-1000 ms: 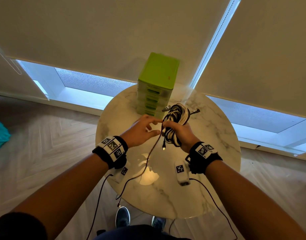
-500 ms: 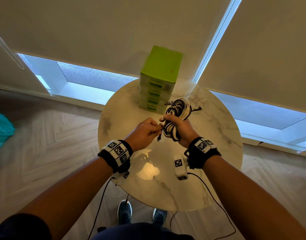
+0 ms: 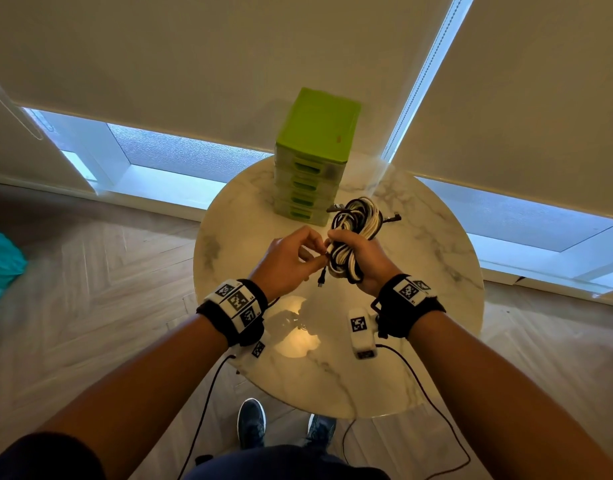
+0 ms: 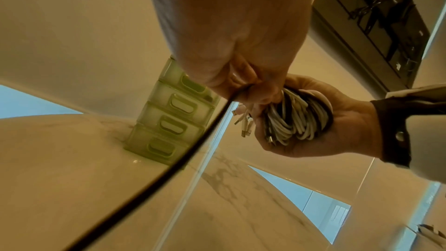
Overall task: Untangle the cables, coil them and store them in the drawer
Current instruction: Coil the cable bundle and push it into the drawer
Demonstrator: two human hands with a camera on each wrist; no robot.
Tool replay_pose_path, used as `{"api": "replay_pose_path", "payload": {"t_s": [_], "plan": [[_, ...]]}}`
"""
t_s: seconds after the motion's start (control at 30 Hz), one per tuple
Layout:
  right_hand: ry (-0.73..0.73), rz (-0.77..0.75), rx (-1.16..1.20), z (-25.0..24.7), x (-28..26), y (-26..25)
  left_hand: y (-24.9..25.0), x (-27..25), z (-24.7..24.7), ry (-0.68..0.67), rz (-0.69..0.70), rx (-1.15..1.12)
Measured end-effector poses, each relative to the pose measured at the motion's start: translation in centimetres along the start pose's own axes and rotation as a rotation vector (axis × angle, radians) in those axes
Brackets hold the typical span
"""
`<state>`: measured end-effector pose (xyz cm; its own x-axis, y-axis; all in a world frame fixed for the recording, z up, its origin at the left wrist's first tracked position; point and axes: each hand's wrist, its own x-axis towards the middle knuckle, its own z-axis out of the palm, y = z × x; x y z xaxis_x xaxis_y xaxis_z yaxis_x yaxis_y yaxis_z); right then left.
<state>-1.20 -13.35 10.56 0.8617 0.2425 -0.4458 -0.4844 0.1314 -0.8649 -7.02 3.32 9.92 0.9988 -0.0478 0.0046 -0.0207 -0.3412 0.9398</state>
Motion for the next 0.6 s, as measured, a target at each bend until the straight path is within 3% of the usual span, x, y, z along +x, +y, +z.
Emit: {"api": "replay_pose_path", "payload": {"t_s": [0.13,0.27,0.47,0.6], "plan": [[0.020,0.001,0.085,-0.4,0.4,-1.3,-0.2,-0.5,-0.3,-0.070,0.017,-0.079],[-0.060,-0.004,0.262,-0.1,0.4,-1.8,-0.7,-0.5,-0.7,0.055,-0.128,-0.254],[-0.199,0.047,0.296,1.3,-0.3,-2.4,-0.8,0.3,-1.2,-0.022,-0.123,-0.108],[-0.187,0.042,0.190,1.2,-0.1,-3.0,-1.6,0.4,-1.9,-0.137,-0.161,0.031]]}}
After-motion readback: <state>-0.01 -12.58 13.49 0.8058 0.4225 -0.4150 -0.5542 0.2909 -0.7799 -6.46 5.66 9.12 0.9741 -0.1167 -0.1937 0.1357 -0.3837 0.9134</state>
